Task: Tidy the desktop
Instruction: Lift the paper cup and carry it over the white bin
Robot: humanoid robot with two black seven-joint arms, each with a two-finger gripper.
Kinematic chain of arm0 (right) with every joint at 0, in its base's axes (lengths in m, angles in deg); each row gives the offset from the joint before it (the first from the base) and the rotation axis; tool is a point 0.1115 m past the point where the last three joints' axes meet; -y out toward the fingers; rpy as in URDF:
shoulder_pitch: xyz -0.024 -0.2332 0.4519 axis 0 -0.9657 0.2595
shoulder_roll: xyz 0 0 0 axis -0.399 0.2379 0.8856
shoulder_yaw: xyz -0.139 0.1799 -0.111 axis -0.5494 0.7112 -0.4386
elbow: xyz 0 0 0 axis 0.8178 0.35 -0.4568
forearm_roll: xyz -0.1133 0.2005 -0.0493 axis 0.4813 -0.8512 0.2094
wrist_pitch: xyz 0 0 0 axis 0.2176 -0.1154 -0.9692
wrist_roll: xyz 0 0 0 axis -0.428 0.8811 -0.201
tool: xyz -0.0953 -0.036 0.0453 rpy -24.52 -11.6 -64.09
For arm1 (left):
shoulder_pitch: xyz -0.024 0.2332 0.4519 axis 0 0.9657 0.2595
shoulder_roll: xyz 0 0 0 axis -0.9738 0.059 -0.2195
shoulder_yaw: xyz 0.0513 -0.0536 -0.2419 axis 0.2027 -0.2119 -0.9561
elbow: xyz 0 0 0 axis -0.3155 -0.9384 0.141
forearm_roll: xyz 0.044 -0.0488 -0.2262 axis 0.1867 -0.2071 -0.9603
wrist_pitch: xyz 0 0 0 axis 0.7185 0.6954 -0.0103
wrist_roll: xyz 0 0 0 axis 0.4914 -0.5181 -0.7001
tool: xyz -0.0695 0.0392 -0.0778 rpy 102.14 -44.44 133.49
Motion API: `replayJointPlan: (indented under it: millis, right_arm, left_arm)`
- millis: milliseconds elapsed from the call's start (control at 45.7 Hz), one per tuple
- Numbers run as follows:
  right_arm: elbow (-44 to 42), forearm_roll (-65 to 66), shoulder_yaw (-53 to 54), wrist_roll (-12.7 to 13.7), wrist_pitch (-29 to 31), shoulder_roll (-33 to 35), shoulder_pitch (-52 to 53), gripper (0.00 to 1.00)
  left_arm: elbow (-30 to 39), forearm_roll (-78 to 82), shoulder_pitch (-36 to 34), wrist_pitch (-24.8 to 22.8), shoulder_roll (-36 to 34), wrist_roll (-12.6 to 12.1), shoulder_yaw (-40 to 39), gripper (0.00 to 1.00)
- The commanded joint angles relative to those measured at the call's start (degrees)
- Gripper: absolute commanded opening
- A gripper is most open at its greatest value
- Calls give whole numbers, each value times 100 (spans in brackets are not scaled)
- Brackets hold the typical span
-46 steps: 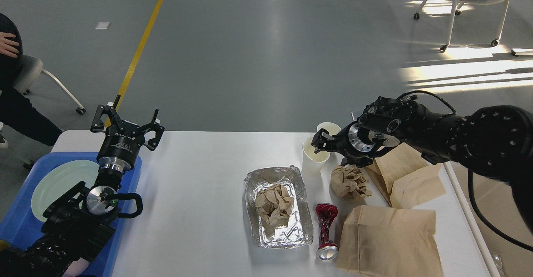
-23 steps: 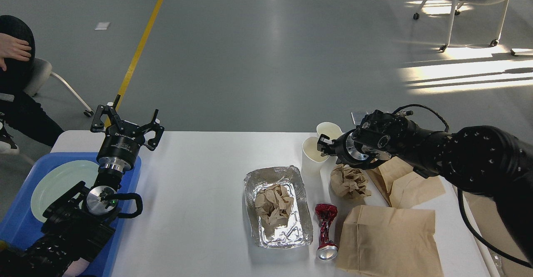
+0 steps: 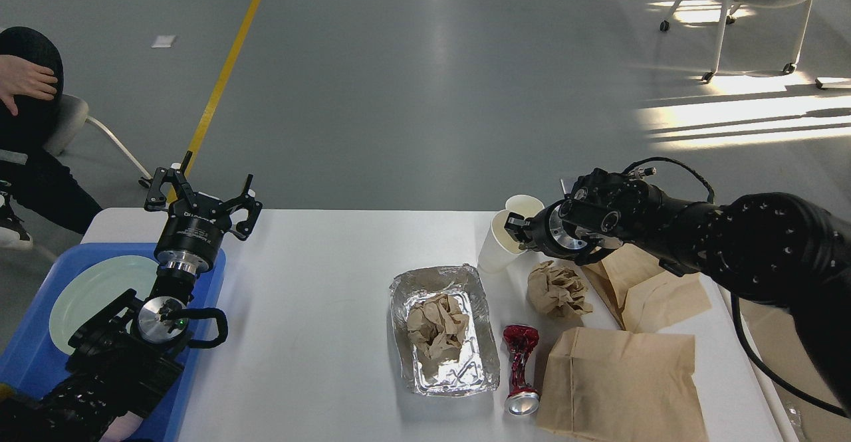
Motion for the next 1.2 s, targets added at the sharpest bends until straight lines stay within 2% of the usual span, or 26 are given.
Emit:
replayJointPlan:
  millis: [0, 131, 284, 503, 657, 897, 1182]
  right_arm:
    - [507, 0, 1, 1, 16, 312, 397, 0]
    - [1061, 0, 10, 1, 51, 620, 854, 0]
    - [1317, 0, 53, -8, 226, 1077, 1443, 0]
    - [1378, 0, 273, -25, 1175, 2017, 2462, 0]
    - [1511, 0, 282, -25, 1501, 2712, 3105, 0]
    - [1203, 17, -52, -16, 1133, 3274, 2438, 0]
    - [957, 26, -281, 1, -264, 4013, 962, 0]
  left_arm:
    - [-2, 0, 0, -1, 0, 1, 0, 96]
    - [-2, 0, 0, -1, 0, 1, 0, 96]
    - [7, 0, 0, -1, 0, 1, 0, 96]
    - [-2, 0, 0, -1, 0, 1, 0, 96]
    - [7, 0, 0, 8, 0, 1, 0, 96]
    - [7, 0, 0, -1, 0, 1, 0, 96]
    - [-2, 0, 0, -1, 0, 1, 0, 96]
